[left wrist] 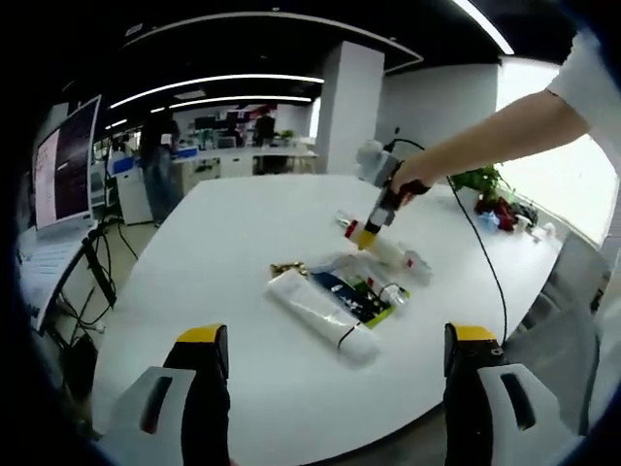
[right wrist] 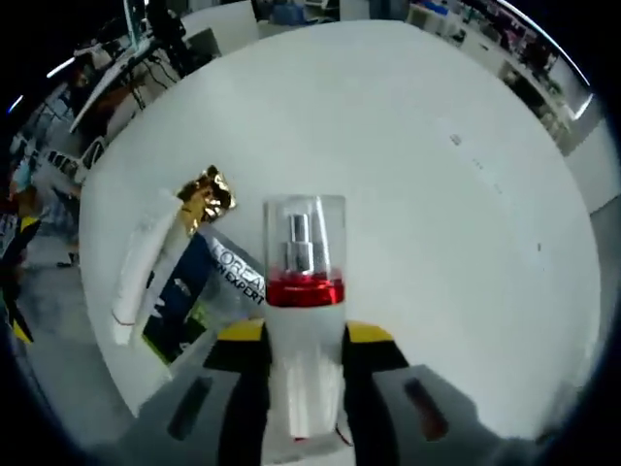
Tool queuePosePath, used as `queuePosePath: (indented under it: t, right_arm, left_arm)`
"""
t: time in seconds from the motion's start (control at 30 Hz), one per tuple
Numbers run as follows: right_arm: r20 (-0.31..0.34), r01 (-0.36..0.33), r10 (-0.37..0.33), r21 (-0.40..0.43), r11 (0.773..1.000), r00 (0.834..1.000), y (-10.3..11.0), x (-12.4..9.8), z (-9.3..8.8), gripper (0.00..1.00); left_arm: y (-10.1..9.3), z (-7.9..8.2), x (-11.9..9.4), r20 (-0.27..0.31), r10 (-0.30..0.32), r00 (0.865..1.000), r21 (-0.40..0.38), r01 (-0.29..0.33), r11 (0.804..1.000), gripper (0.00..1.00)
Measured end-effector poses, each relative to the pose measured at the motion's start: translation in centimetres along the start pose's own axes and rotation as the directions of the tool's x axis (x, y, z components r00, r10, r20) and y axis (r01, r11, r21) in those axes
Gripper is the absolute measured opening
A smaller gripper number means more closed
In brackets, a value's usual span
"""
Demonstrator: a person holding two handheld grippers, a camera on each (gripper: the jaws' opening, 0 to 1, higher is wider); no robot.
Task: Arrange the skincare products in the storage area until every visible bottle or jar stands upright without overlapping.
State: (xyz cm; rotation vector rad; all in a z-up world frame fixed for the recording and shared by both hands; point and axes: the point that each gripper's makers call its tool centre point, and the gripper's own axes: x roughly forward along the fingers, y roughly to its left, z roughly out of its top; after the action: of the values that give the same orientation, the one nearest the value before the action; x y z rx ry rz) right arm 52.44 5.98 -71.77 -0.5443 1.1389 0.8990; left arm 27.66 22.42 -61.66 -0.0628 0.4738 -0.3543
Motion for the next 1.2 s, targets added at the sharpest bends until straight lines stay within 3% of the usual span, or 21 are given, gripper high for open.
queuePosePath:
  t: [0.13, 0.3, 0.47, 0.5, 0.63, 0.77, 0.9, 1.2]
  right_arm:
    - [0.100, -0.018, 0.015, 0.032, 0.999, 0.995, 0.8, -1.3, -0.1, 0.28]
    - [0.233, -0.013, 0.019, -0.029, 0.999, 0.972, 2.0, -3.2, -1.0, 0.27]
    - [0.311, -0.010, 0.017, -0.023, 1.000, 0.950, 2.4, -4.8, -2.5, 0.27]
    - [0.358, -0.009, 0.032, -0.065, 0.998, 0.933, 2.7, -5.2, -2.5, 0.27]
    - [0.429, -0.013, 0.045, -0.078, 0.997, 0.902, 3.2, -6.3, -4.1, 0.27]
    - [0.477, -0.040, 0.079, -0.091, 0.995, 0.876, 3.7, -7.1, -5.6, 0.27]
    - [0.501, -0.047, 0.096, -0.108, 0.993, 0.860, 3.9, -7.6, -6.5, 0.27]
    - [0.581, -0.095, 0.187, -0.186, 0.978, 0.792, 5.3, -8.1, -8.0, 0.27]
  left_arm:
    - [-1.0, 0.3, 0.0, 0.005, -0.034, 0.999, 0.003, 0.034, 0.999, 0.90]
    - [-1.8, 0.9, -0.1, 0.015, -0.053, 0.999, 0.024, 0.052, 0.998, 0.90]
    - [-3.1, 1.8, -0.1, 0.025, -0.087, 0.996, 0.068, 0.086, 0.994, 0.90]
    - [-3.3, 1.9, -0.1, 0.027, -0.093, 0.995, 0.076, 0.091, 0.993, 0.90]
    - [-4.3, 2.5, 0.0, 0.034, -0.114, 0.993, 0.100, 0.110, 0.989, 0.91]
    - [-5.7, 2.8, 0.3, 0.032, -0.144, 0.989, 0.123, 0.139, 0.983, 0.91]
    - [-6.9, 3.0, 0.6, 0.028, -0.175, 0.984, 0.147, 0.169, 0.975, 0.91]
    - [-9.1, 3.4, 1.0, 0.018, -0.235, 0.972, 0.184, 0.228, 0.956, 0.89]
